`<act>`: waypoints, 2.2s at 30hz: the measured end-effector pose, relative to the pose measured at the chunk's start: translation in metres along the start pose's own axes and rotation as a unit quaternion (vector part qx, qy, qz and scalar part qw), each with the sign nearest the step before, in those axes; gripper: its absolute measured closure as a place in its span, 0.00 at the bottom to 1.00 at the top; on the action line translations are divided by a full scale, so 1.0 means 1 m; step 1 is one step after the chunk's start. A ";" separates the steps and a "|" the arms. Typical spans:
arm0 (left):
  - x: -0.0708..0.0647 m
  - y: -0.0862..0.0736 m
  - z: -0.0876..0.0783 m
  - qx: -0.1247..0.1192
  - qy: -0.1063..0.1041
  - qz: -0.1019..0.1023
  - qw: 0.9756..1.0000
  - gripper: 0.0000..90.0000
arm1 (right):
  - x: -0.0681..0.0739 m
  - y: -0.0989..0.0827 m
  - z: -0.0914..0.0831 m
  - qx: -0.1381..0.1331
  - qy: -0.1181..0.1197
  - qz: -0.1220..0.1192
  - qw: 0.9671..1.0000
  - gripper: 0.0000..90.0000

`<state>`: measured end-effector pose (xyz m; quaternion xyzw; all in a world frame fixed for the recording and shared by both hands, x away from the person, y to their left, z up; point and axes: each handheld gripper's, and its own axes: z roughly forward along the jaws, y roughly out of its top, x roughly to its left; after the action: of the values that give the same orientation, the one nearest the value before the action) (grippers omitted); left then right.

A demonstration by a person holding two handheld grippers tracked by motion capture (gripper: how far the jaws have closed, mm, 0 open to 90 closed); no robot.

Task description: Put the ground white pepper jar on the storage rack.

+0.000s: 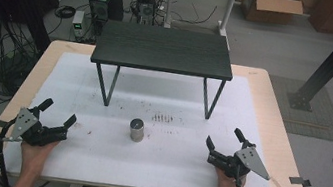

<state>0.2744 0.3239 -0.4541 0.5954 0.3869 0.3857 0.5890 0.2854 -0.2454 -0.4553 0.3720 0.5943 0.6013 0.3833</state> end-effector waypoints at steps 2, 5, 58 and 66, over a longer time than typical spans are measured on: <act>0.000 0.000 0.000 0.000 0.000 0.001 1.000 0.00 | 0.000 0.000 0.000 0.000 0.000 0.000 1.000 0.01; 0.000 0.000 0.000 0.000 0.000 0.000 1.000 0.00 | 0.000 0.000 0.000 0.000 0.000 0.000 1.000 0.01; -0.002 0.061 0.004 0.009 -0.132 0.041 0.990 0.01 | 0.000 0.000 0.000 0.000 0.000 0.000 1.000 0.01; -0.008 0.064 0.010 0.012 -0.167 0.030 0.985 0.01 | 0.000 0.000 0.000 -0.001 0.000 0.000 1.000 0.01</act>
<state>0.2805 0.3120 -0.3898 0.6701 0.2696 0.2938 0.6261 0.2854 -0.2456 -0.4553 0.3717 0.5935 0.6022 0.3833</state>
